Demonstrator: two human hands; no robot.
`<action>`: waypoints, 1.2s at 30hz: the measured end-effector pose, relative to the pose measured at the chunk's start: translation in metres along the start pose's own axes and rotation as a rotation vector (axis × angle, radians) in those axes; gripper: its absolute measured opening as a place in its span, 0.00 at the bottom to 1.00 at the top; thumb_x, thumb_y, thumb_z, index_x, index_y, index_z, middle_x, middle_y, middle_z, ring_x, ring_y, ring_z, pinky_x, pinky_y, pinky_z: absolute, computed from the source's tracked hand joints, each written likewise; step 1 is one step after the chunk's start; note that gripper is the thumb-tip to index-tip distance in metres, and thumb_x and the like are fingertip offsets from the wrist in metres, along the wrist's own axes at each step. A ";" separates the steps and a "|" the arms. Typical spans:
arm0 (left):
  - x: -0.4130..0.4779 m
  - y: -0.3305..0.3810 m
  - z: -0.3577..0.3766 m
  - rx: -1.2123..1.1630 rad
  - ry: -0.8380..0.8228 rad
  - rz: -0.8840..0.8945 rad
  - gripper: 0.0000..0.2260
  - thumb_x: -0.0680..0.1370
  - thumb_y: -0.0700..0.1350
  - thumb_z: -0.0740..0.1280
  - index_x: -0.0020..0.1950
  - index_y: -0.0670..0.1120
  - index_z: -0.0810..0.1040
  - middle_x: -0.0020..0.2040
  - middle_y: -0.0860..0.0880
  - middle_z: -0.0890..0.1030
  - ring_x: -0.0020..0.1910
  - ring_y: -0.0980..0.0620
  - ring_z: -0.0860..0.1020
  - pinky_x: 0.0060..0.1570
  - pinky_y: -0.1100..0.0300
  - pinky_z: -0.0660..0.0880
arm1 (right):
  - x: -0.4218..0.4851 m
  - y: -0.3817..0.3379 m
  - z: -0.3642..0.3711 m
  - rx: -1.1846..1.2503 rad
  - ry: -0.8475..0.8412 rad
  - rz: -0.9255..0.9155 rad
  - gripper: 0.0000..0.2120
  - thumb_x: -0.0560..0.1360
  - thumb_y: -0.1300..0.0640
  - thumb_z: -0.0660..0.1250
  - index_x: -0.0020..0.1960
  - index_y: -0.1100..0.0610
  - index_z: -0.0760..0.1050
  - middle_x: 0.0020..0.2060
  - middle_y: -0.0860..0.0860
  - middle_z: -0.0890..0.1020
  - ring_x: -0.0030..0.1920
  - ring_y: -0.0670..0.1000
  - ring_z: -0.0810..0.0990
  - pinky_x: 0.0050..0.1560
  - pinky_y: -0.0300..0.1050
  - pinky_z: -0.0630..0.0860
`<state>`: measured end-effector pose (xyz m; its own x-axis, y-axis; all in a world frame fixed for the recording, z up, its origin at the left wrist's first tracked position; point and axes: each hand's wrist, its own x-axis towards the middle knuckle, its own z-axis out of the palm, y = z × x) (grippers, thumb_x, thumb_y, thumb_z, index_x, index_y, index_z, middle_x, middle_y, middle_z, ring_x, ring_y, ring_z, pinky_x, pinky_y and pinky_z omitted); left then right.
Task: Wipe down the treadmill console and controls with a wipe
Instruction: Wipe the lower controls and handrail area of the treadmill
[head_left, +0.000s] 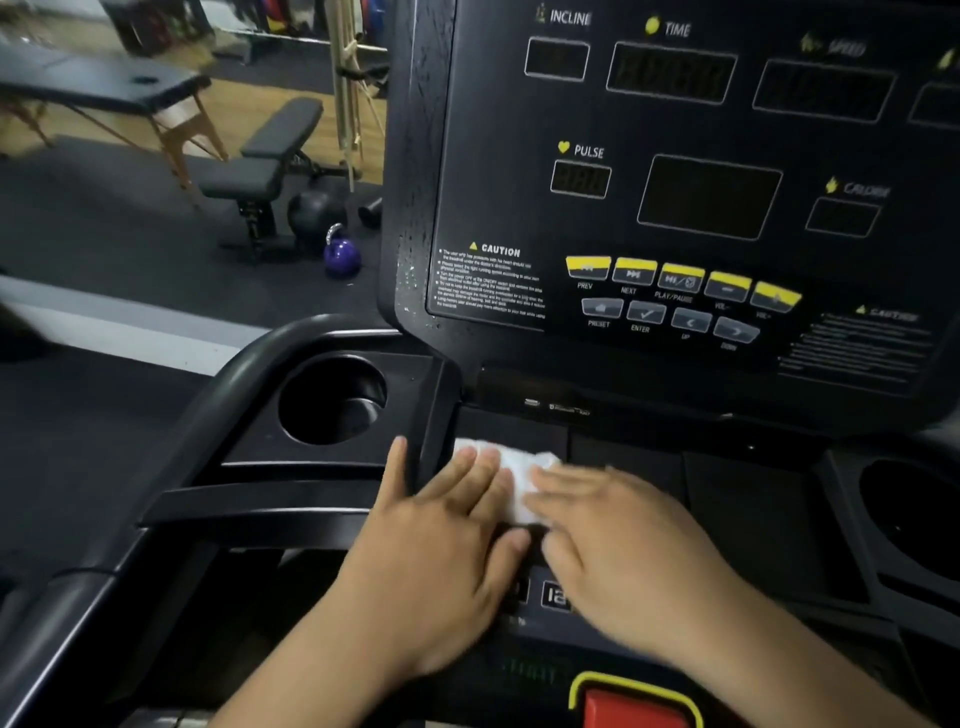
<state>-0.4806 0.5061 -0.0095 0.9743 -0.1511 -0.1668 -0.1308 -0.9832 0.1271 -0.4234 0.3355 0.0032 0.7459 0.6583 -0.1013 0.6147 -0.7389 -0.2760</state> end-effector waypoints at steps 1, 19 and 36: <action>0.006 0.001 -0.001 0.009 -0.006 -0.010 0.30 0.81 0.60 0.39 0.80 0.51 0.57 0.80 0.52 0.56 0.79 0.56 0.51 0.75 0.38 0.42 | 0.007 0.000 -0.002 -0.001 0.009 0.005 0.22 0.76 0.50 0.50 0.62 0.48 0.76 0.64 0.43 0.76 0.67 0.42 0.68 0.69 0.45 0.63; -0.005 0.003 -0.004 -0.129 0.099 0.131 0.20 0.82 0.56 0.47 0.59 0.56 0.76 0.58 0.57 0.77 0.58 0.55 0.73 0.69 0.47 0.60 | 0.031 0.004 -0.015 0.068 0.337 0.242 0.03 0.73 0.55 0.65 0.41 0.48 0.72 0.43 0.44 0.75 0.41 0.50 0.75 0.38 0.48 0.75; 0.001 -0.010 -0.006 -0.073 0.074 0.128 0.30 0.80 0.60 0.40 0.72 0.51 0.71 0.75 0.52 0.70 0.75 0.56 0.63 0.75 0.49 0.55 | -0.004 0.004 0.001 0.029 -0.068 -0.090 0.26 0.79 0.47 0.46 0.74 0.46 0.65 0.75 0.37 0.61 0.74 0.32 0.49 0.77 0.47 0.43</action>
<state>-0.4777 0.5166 -0.0050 0.9617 -0.2645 -0.0722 -0.2441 -0.9459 0.2138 -0.4239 0.3301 0.0009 0.6682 0.7308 -0.1397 0.6698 -0.6726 -0.3146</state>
